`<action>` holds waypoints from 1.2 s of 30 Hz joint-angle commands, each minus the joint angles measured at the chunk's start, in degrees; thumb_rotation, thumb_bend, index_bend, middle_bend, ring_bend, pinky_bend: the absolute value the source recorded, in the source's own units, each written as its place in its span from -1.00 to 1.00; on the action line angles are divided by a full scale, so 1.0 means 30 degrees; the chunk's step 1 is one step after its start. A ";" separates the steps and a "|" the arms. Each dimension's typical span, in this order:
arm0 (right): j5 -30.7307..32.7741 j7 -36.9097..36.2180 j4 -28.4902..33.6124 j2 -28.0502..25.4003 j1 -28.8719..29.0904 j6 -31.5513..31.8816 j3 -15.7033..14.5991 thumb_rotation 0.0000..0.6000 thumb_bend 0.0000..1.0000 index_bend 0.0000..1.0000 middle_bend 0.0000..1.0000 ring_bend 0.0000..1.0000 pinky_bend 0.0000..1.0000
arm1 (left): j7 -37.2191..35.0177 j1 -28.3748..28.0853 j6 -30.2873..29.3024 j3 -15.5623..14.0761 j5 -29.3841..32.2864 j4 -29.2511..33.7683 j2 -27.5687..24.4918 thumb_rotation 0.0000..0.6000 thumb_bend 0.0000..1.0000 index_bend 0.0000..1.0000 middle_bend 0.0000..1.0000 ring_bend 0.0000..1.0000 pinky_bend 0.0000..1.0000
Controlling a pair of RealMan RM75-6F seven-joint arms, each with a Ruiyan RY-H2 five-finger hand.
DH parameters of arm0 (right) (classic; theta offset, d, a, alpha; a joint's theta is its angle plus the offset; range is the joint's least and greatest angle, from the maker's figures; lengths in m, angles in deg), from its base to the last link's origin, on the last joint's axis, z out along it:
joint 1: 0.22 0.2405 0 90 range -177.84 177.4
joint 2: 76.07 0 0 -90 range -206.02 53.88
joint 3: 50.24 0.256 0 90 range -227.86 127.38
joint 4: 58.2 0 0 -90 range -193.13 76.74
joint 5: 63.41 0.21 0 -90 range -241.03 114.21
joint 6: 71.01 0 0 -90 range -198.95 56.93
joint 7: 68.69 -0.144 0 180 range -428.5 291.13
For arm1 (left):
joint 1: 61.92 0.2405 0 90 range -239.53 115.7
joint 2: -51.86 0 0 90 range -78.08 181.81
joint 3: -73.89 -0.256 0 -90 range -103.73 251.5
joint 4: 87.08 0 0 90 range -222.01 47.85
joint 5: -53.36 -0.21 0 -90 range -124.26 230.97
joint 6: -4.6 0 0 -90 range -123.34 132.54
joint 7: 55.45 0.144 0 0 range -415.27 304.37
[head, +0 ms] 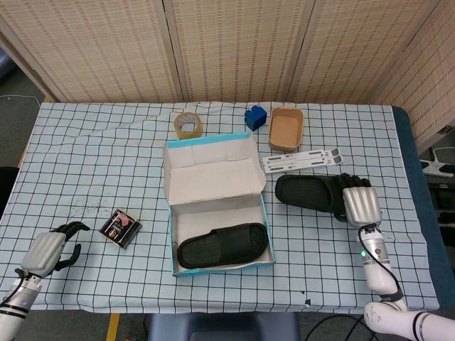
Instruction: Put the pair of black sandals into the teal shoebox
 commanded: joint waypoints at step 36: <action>-0.7811 0.3089 -0.2616 0.8911 0.3042 -0.0008 0.1262 1.00 -1.00 0.41 0.25 -0.05 -0.05 | -0.0906 -0.0015 0.0016 0.0029 -0.0046 -0.0186 -0.0156 1.00 0.13 -0.43 -0.55 -0.44 -0.09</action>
